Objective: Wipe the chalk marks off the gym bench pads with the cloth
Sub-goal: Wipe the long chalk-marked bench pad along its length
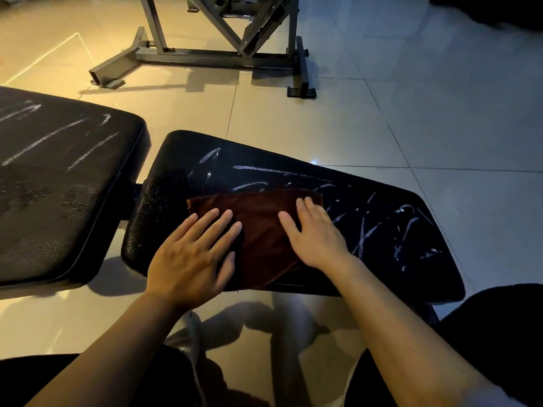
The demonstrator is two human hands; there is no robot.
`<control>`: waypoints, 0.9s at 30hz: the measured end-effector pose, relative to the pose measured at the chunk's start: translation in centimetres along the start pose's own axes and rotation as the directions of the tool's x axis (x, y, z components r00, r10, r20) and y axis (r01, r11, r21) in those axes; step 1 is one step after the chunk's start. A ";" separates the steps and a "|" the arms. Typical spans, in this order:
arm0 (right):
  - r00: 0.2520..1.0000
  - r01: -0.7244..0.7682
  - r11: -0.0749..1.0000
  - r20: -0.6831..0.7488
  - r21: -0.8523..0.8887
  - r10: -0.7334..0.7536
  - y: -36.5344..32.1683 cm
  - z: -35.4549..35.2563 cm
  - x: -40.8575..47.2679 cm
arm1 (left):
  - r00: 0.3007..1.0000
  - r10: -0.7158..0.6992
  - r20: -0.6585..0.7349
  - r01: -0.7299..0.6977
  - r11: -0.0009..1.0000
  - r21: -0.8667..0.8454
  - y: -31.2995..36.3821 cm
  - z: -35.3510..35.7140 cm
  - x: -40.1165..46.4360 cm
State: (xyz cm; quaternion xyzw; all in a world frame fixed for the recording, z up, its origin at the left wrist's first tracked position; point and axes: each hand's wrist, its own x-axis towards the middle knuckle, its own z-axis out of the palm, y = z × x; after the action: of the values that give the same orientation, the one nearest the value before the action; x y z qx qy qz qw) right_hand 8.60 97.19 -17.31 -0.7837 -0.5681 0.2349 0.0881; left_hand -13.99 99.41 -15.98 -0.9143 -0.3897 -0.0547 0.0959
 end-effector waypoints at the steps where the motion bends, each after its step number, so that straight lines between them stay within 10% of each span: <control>1: 1.000 -0.013 1.000 -0.002 0.024 0.013 -0.1 -0.1 0.3 | 1.000 0.001 0.012 -0.001 1.000 0.006 0.0 -0.2 0.0; 9: 0.992 -0.048 0.999 0.117 0.020 0.045 0.0 2.4 -11.8 | 0.984 0.159 0.080 -0.162 0.986 0.036 -0.7 0.0 -0.2; 27: 0.990 -0.138 0.980 0.021 0.142 0.137 0.0 3.7 -7.6 | 0.985 0.171 0.022 -0.171 0.985 0.008 -0.2 0.3 -0.2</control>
State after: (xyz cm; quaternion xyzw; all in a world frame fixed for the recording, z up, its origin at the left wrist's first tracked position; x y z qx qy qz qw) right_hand 5.07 89.63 -18.49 -0.8114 -0.4949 0.2850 0.1243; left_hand -14.25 99.49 -16.22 -0.9444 -0.3112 -0.0347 0.1005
